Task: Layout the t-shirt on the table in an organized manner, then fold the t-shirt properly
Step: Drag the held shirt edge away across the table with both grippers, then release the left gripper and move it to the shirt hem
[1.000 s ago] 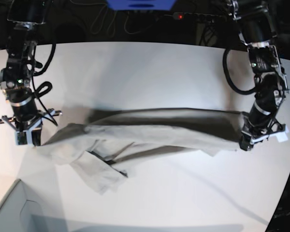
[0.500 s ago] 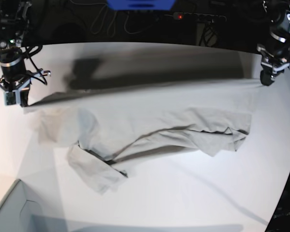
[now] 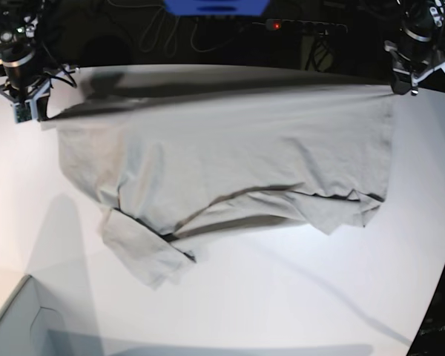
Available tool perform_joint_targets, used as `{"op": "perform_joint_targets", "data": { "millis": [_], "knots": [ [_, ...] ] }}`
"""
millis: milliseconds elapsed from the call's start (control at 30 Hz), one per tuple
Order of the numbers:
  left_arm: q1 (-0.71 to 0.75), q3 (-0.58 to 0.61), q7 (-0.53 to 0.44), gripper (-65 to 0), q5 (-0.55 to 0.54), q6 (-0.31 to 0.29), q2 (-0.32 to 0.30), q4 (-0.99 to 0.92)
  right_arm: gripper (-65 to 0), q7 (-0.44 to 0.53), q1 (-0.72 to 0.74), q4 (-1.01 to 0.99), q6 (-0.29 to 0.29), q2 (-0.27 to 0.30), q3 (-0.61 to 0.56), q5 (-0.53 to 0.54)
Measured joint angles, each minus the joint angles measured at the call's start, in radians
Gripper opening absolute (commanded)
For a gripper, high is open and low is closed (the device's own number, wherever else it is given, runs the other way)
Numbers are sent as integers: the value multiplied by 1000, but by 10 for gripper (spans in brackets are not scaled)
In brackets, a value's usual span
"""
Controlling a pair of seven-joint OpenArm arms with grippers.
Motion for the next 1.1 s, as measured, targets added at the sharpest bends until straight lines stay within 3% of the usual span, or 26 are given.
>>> {"op": "perform_joint_targets", "data": {
  "millis": [133, 267, 367, 500, 633, 700, 867, 1100],
  "knots": [
    [-11, 2, 0, -649, 0, 0, -10, -18, -650, -3, -72, 0, 17, -6, -6, -1],
    [-10, -2, -13, -649, 1, 0, -24, -18, -650, -12, -92, 0, 180, -29, -3, -6],
    [-18, -2, -11, -649, 0, 0, -25, -14, -561, -12, -88, -2, 254, -74, -1, -8],
    [-46, -2, -14, -645, 0, 0, -30, -18, -380, -14, -88, -2, 257, -72, -2, -9],
    [-43, 1, -14, -636, 0, 1, -39, -18, -269, -10, -91, 1, 257, -73, 5, -8],
    [-40, 1, -15, -594, 0, 1, -40, -16, -252, -11, -93, 2, 258, -76, 24, -8],
    [-35, -4, 29, -402, 0, 4, -40, 21, -253, -8, -87, 3, 257, -98, 118, -8],
    [-13, -79, 127, -371, 4, 6, -26, 106, -253, -12, 8, 3, 257, -107, 125, -6]
  ]
}}
